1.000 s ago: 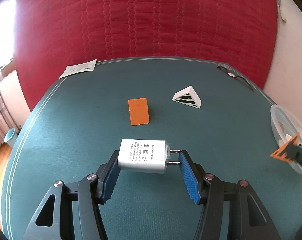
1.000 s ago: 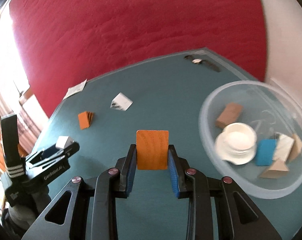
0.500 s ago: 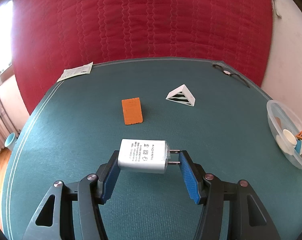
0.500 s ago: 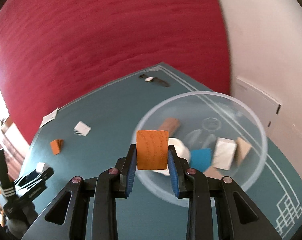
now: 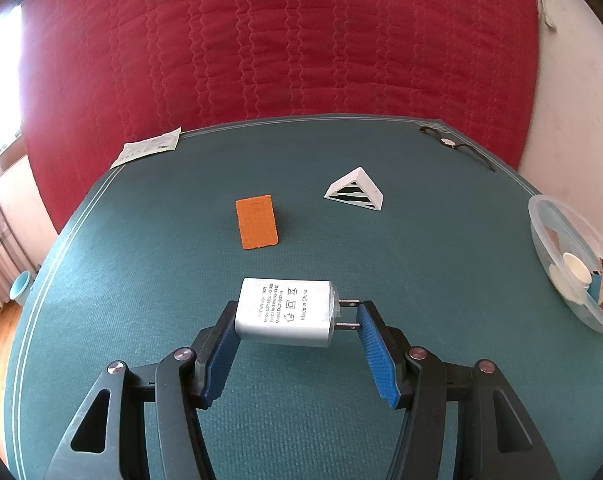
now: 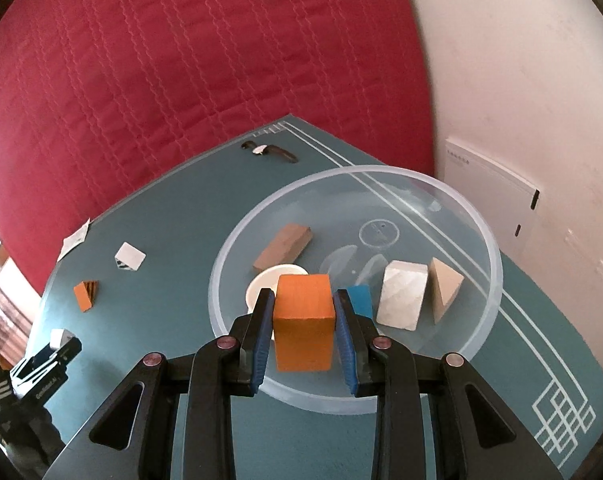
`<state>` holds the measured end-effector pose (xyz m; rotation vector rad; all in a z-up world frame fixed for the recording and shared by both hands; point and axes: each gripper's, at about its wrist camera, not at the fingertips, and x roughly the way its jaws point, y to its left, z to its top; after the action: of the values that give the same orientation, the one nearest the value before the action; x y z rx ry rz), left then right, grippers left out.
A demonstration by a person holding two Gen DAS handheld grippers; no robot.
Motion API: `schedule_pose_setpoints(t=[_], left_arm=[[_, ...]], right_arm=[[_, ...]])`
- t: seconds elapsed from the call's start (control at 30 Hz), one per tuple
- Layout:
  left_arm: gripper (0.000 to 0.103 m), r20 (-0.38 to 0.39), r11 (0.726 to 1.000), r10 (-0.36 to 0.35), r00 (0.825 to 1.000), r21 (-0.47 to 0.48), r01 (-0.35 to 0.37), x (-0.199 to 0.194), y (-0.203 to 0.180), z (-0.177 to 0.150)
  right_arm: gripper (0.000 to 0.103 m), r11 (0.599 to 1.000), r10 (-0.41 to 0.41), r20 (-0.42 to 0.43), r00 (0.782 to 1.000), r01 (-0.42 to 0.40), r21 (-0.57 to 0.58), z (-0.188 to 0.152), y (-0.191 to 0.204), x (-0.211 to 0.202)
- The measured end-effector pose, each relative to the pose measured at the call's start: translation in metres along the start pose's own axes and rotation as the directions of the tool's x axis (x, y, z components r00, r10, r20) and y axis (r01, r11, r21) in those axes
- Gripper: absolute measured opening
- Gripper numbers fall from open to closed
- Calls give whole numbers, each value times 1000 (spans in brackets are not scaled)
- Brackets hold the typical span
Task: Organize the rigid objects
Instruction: 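Carry the orange block into the clear bowl and open the right gripper while the left holds the charger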
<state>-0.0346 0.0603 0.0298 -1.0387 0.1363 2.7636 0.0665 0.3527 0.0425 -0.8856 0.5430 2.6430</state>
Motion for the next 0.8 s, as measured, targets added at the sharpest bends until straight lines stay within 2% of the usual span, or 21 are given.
schedule_pose_setpoints(t=[0.5,0.63,0.8], left_arm=[[61,3,1000,-9,1000,18,9,-2,-10,-1],[61,-7,999,-34,999,12,34,-5,-14,-2],[61,-32,997,-80,996,3,80,-4,-20,-3]], right_arm=[[32,999,-10,9,1000,9,46,0,-16,-11],[33,999,-28,3,1000,28,43,2,-18,-12],[46,997,-79,21,997,80,-16,4,-24,-18]])
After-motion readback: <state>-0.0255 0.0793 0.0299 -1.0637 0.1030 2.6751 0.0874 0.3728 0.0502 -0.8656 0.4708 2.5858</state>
